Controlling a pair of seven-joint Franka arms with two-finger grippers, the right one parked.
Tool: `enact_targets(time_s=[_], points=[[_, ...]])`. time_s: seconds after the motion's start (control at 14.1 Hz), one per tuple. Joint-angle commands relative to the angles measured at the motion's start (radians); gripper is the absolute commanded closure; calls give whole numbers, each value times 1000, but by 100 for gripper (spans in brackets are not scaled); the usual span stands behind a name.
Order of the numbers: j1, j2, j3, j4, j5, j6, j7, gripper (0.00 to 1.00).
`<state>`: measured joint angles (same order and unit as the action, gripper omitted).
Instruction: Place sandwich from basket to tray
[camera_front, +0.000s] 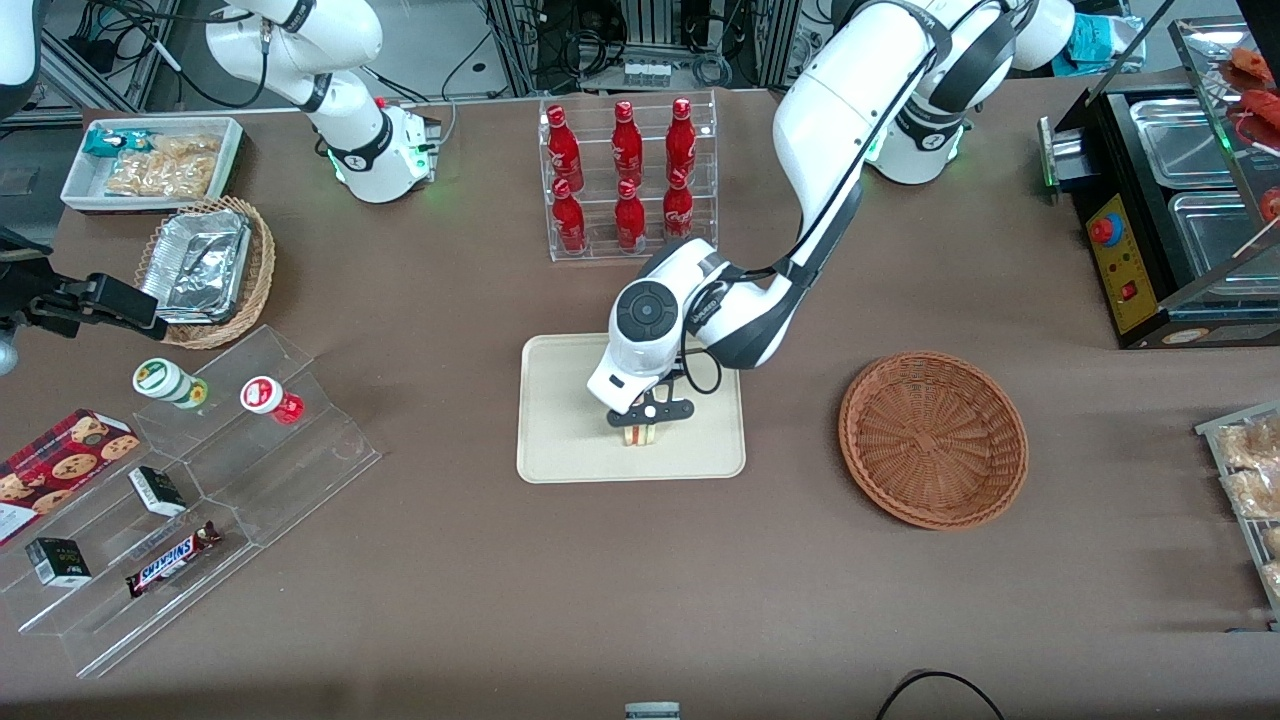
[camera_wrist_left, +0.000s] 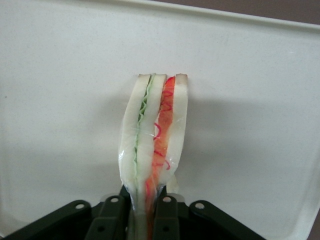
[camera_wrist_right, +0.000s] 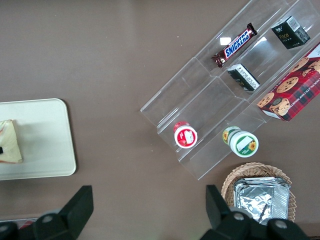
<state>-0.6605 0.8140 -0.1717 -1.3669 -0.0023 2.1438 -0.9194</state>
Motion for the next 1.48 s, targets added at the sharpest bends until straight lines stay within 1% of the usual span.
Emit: enact_targets(time_s=[0.0,0.21,0.35,0.49,0.64,0.71,0.85,1.27,1.41], points=[[-5,-1,4,32,-1,-10,-19,0],[-16,-76,9,25,28,-50,-24,0],[-4,-149,15,28,31,-166,-9,0],[15,-223,55,17,45,-253,25,0],[89,-275,66,5,18,-361,11,0],[114,-298,66,-24,16,-396,30,0],[174,-344,66,-88,16,-407,117,0],[352,-579,66,-357,16,-401,390,0],[403,-649,66,-420,16,-406,453,0]])
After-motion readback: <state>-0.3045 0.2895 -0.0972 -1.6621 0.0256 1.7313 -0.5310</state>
